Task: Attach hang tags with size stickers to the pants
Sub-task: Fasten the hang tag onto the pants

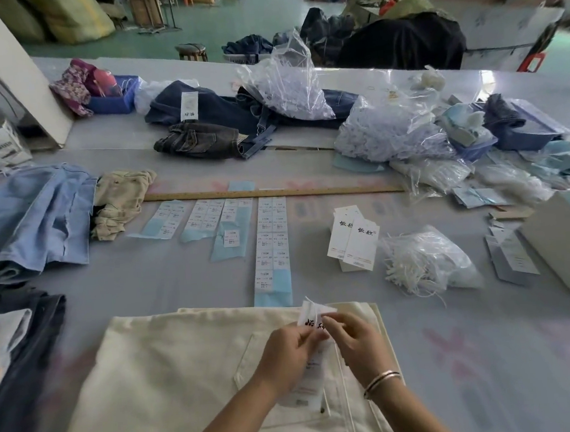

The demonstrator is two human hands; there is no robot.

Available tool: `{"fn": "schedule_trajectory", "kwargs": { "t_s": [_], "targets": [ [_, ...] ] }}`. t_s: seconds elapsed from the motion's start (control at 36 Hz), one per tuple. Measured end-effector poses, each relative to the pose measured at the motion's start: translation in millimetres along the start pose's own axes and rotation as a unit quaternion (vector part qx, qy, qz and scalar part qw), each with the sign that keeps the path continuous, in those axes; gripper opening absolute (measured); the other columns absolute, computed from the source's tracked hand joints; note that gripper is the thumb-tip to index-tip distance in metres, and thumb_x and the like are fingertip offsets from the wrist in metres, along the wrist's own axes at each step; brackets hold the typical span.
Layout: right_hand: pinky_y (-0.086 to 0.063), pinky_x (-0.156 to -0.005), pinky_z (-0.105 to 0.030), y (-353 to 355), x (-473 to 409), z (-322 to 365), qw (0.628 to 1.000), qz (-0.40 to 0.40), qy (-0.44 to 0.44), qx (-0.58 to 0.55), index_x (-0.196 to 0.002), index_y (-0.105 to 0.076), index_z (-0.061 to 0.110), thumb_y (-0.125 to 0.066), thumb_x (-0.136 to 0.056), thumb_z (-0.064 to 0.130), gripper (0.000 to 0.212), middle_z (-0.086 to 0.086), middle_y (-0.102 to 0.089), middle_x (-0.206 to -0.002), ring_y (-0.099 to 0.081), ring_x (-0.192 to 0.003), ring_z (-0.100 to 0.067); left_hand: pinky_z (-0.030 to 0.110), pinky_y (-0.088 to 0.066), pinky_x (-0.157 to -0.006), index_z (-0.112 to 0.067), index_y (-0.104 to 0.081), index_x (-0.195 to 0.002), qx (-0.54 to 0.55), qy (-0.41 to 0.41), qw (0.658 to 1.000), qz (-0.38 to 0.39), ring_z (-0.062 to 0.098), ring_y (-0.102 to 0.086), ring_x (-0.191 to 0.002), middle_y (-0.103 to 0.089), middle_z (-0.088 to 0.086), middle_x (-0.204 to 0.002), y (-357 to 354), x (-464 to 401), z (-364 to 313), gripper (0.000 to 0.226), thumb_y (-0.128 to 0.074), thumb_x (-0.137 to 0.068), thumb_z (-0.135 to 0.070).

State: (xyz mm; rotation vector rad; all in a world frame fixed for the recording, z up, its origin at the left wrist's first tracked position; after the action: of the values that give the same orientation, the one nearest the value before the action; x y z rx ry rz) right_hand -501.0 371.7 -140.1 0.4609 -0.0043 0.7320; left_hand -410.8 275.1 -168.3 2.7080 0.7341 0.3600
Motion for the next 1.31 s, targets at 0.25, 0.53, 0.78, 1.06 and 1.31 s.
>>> {"fn": "schedule_trajectory", "kwargs": {
  "t_s": [0.25, 0.53, 0.78, 1.06, 1.31],
  "targets": [
    [-0.038, -0.05, -0.008, -4, -11, -1, 0.996, -0.078, 0.031, 0.041, -0.061, -0.064, 0.035, -0.071, -0.078, 0.016, 0.027, 0.017, -0.059, -0.051, -0.054, -0.051, -0.001, 0.028, -0.045, -0.066, -0.013, -0.071, -0.087, -0.087, -0.058, 0.994, 0.017, 0.015, -0.062, -0.073, -0.066, 0.002, -0.08, -11, 13, -11, 0.033, -0.057, -0.092, -0.042],
    [-0.027, -0.036, -0.013, 29, -27, -5, 0.984, -0.009, -0.009, -0.176, -0.071, -0.064, 0.006, -0.06, -0.088, -0.001, 0.019, 0.008, -0.044, -0.042, -0.032, -0.035, -0.003, 0.018, -0.053, -0.074, -0.041, -0.061, -0.111, 0.127, -0.049, 0.991, 0.002, 0.003, -0.067, -0.088, -0.069, -0.018, -0.102, 21, 22, -15, 0.036, -0.065, -0.089, -0.013],
    [-0.027, -0.038, -0.016, 0, -17, 3, 0.963, 0.119, 0.0, -0.242, -0.069, -0.065, 0.011, -0.052, -0.091, -0.001, 0.028, 0.002, -0.047, -0.047, -0.034, -0.038, -0.006, 0.019, -0.052, -0.069, -0.045, -0.057, -0.115, 0.158, -0.061, 0.985, 0.04, 0.007, -0.066, -0.082, -0.069, -0.01, -0.095, 23, 27, -27, 0.046, -0.066, -0.088, -0.009],
    [-0.029, -0.04, -0.016, -7, -15, 7, 0.949, 0.151, 0.004, -0.277, -0.07, -0.066, 0.009, -0.057, -0.084, 0.01, 0.017, -0.002, -0.051, -0.051, -0.036, -0.04, -0.006, 0.02, -0.053, -0.069, -0.051, -0.057, -0.112, 0.156, -0.052, 0.985, 0.05, 0.012, -0.067, -0.085, -0.067, -0.012, -0.101, 23, 29, -29, 0.043, -0.066, -0.087, -0.017],
    [-0.03, -0.041, -0.018, -11, -13, 8, 0.946, 0.161, 0.013, -0.282, -0.067, -0.067, 0.012, -0.062, -0.075, 0.022, 0.013, -0.011, -0.053, -0.058, -0.039, -0.043, -0.009, 0.022, -0.053, -0.072, -0.047, -0.058, -0.114, 0.17, -0.058, 0.982, 0.053, 0.014, -0.067, -0.09, -0.067, -0.011, -0.105, 20, 29, -29, 0.041, -0.067, -0.085, -0.019]
  ]
}}
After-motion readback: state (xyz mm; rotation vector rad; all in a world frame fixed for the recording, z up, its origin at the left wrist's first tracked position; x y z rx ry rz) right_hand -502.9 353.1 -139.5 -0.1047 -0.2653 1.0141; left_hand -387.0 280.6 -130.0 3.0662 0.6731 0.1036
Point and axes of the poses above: each hand's wrist, its own x-axis away from the middle knuckle, its own y-axis out of the back of the hand, z = x × y, the point moved 7 cm from there along -x, towards the middle knuckle
